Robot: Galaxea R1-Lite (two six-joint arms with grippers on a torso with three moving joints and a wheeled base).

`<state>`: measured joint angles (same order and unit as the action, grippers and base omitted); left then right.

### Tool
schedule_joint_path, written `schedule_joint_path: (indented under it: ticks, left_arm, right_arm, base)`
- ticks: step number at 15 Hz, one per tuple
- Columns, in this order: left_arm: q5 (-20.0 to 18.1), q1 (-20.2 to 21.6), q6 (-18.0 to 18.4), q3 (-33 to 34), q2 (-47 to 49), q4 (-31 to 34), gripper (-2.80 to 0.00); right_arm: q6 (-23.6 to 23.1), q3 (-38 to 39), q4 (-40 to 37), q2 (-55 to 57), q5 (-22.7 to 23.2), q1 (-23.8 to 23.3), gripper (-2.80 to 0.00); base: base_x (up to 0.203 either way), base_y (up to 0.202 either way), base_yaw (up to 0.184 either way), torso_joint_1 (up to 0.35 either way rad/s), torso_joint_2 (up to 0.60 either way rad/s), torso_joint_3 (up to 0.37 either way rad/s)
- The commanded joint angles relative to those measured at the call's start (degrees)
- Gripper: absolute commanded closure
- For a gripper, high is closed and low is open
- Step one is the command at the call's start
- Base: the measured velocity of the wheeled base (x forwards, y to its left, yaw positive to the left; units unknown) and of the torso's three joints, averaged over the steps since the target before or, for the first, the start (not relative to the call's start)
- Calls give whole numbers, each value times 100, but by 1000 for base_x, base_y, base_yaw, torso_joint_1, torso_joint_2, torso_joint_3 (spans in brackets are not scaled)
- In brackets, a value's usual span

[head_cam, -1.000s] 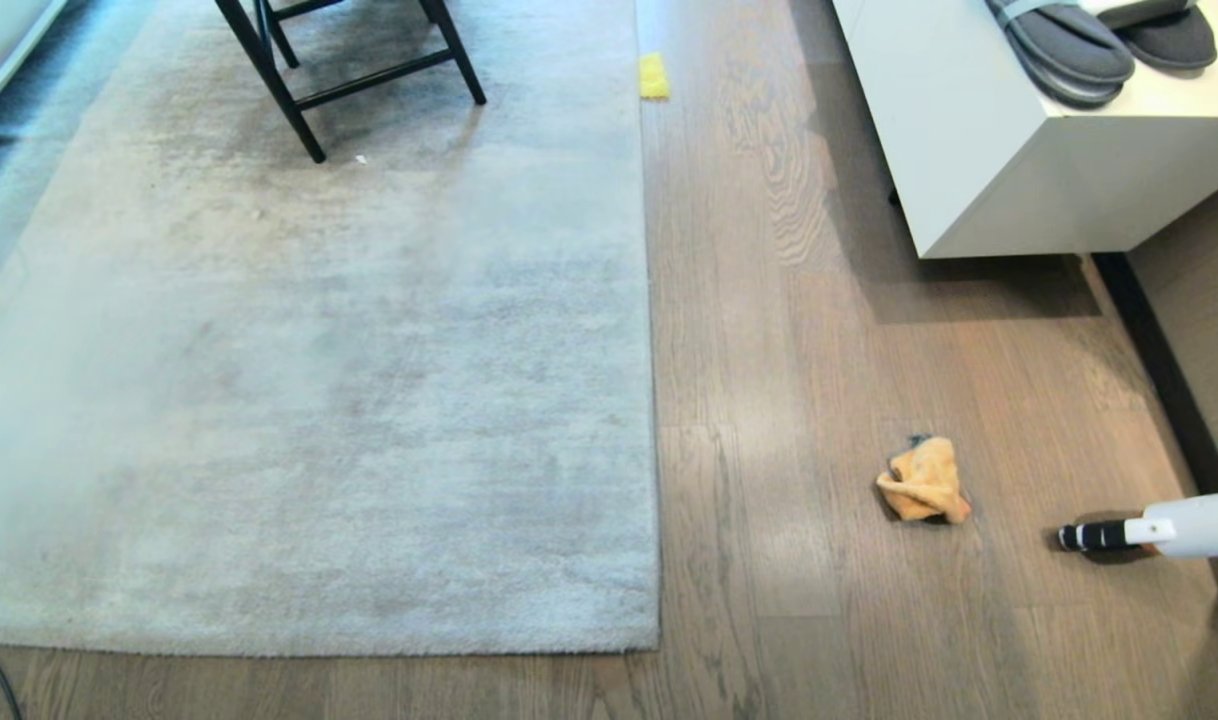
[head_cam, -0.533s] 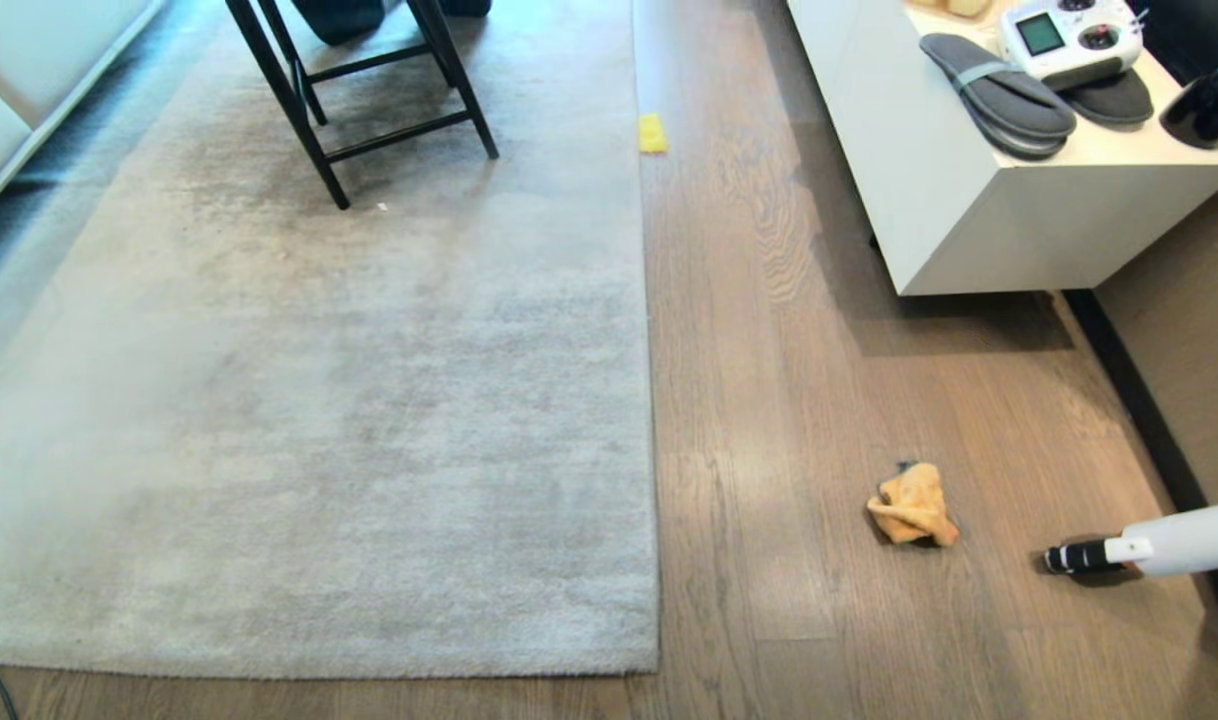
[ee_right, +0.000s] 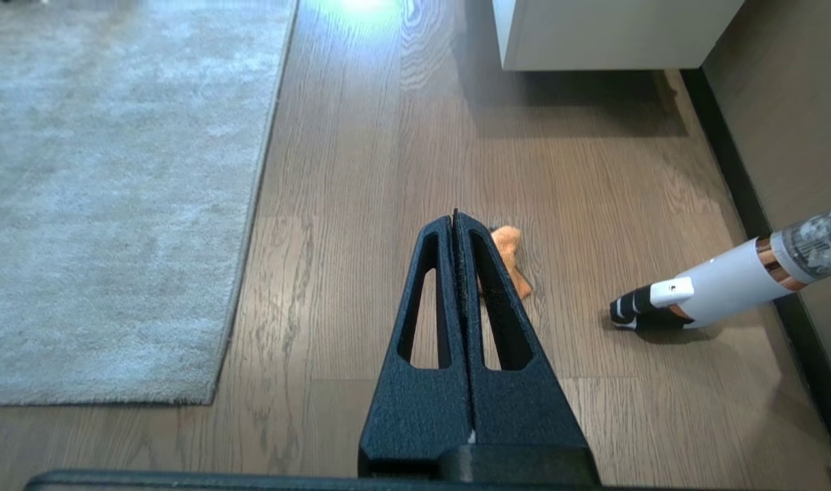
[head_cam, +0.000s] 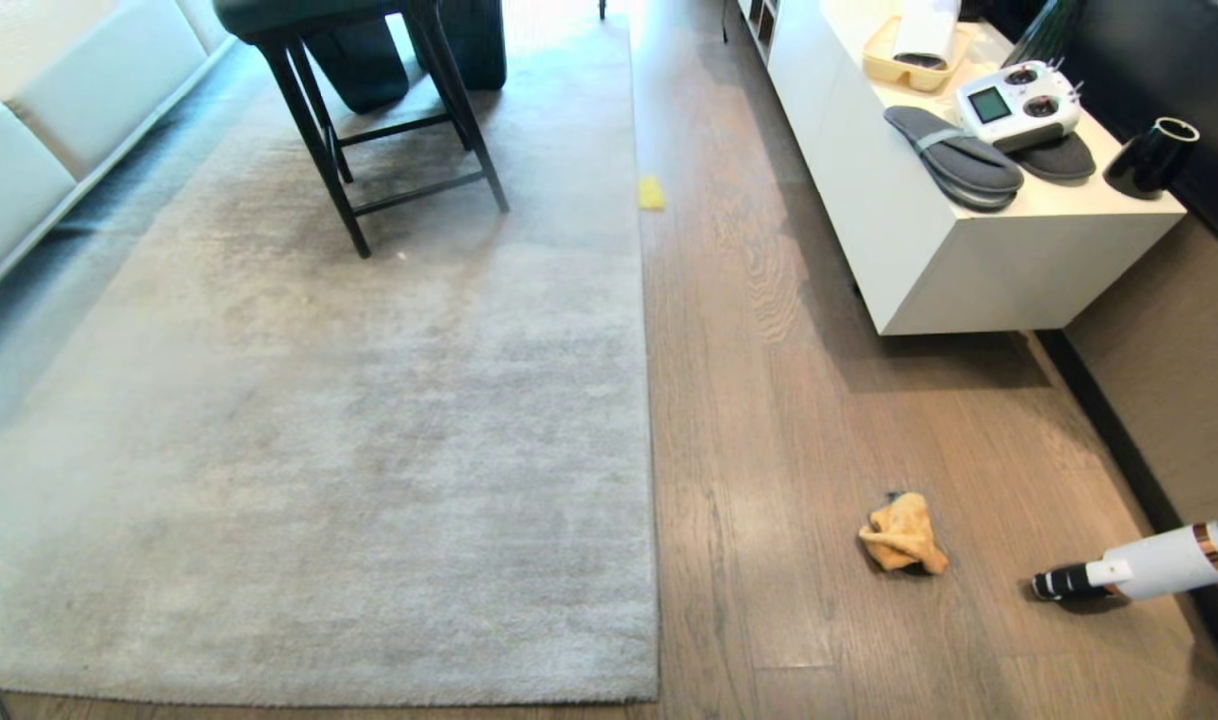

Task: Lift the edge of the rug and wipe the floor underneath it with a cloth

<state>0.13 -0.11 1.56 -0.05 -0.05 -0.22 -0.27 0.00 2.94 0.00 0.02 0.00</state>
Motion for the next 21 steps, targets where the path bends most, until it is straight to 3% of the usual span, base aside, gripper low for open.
schedule_joint_path:
  ticks: [1, 15, 21]
  left_arm:
    - [3, 2, -7, 5, 5, -4, 0]
    - [1, 2, -7, -1, 5, -4, 0]
    - [-5, 2, -16, -1, 5, -13, 0]
  right_arm:
    - [-8, 0, 5, 9, -2, 0, 0]
    - [-8, 0, 5, 9, -2, 0, 0]
    - [-8, 0, 5, 9, 6, 0, 0]
  base:
    - [0, 0, 0, 2, 4, 201]
    - [0, 0, 0, 3, 1, 202]
    - [0, 0, 0, 0, 0, 12]
